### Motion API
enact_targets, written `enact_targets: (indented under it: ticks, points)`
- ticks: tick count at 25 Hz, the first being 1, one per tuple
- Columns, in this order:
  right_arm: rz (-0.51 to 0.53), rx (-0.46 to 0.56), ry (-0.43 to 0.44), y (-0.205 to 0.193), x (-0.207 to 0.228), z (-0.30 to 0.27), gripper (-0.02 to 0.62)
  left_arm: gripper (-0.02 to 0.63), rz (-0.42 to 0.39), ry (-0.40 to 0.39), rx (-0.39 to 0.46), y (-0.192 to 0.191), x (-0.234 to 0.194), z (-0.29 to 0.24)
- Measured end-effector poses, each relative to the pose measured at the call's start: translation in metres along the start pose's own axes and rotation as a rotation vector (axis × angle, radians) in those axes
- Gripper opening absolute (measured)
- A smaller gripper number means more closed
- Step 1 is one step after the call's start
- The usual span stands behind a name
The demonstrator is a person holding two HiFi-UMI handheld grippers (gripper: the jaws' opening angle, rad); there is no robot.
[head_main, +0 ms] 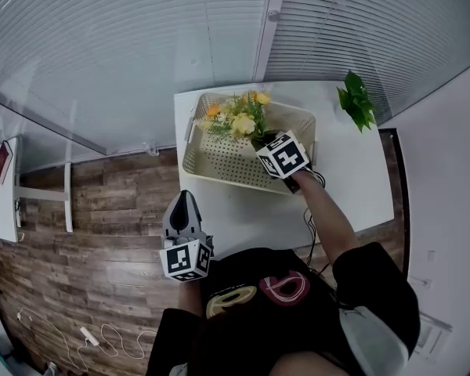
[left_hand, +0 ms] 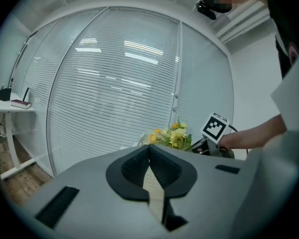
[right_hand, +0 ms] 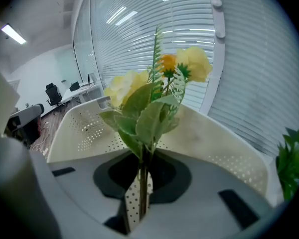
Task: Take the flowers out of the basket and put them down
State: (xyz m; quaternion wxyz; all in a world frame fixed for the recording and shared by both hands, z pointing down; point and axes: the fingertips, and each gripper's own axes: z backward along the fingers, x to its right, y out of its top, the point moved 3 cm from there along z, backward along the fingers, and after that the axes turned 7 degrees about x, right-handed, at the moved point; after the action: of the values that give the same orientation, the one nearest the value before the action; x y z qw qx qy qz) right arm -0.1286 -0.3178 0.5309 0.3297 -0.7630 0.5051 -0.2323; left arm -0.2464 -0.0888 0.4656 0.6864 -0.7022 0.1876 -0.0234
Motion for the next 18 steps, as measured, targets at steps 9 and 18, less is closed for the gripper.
enact_targets:
  ticks: [9, 18]
  points:
    - [0.053, 0.113, -0.041, 0.028, -0.01, 0.035, 0.049, 0.017, -0.001, -0.025, 0.019, 0.003, 0.006, 0.008]
    - [0.035, 0.201, -0.094, 0.047, -0.021, 0.073, 0.049, 0.017, -0.027, -0.049, 0.029, 0.012, 0.012, 0.014]
